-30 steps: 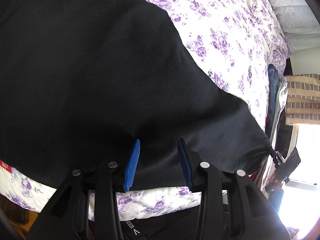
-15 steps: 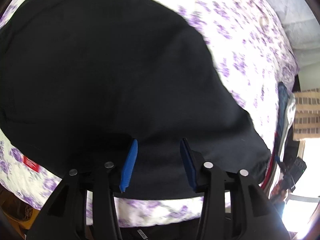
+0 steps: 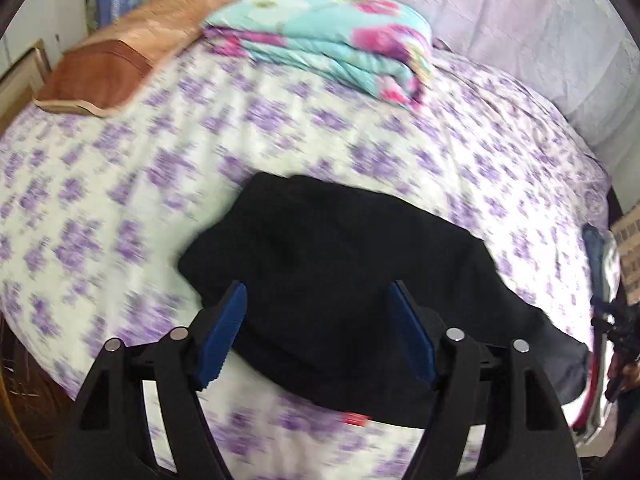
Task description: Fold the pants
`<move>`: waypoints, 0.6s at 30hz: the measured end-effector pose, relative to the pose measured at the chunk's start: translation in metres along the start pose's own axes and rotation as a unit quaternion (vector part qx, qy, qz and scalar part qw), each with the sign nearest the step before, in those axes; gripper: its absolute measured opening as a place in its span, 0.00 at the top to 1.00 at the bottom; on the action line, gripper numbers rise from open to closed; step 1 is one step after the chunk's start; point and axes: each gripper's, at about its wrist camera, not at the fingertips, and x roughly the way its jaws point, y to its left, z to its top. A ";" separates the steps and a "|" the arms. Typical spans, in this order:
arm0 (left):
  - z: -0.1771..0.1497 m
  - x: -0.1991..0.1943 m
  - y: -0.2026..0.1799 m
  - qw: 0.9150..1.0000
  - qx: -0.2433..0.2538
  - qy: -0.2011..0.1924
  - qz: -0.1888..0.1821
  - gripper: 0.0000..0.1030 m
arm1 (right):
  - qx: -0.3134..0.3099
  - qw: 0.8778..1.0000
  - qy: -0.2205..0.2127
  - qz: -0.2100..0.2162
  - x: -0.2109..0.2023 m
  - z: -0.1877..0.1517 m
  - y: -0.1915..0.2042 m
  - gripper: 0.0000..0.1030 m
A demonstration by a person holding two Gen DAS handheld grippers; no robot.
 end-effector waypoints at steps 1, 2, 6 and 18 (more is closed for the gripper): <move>0.001 0.000 0.015 1.000 -0.007 -0.003 0.001 0.26 | -0.028 0.999 0.005 0.022 0.022 0.027 0.023 0.32; 0.001 0.002 0.030 1.000 -0.015 0.000 -0.005 0.26 | -0.058 0.997 0.011 0.046 0.041 0.053 0.048 0.32; -0.014 0.019 0.070 0.998 -0.045 0.023 -0.037 0.26 | -0.175 0.975 0.047 0.126 0.118 0.151 0.138 0.32; -0.071 0.024 0.108 1.000 -0.023 0.013 0.012 0.26 | -0.246 0.897 0.275 0.242 0.322 0.249 0.215 0.32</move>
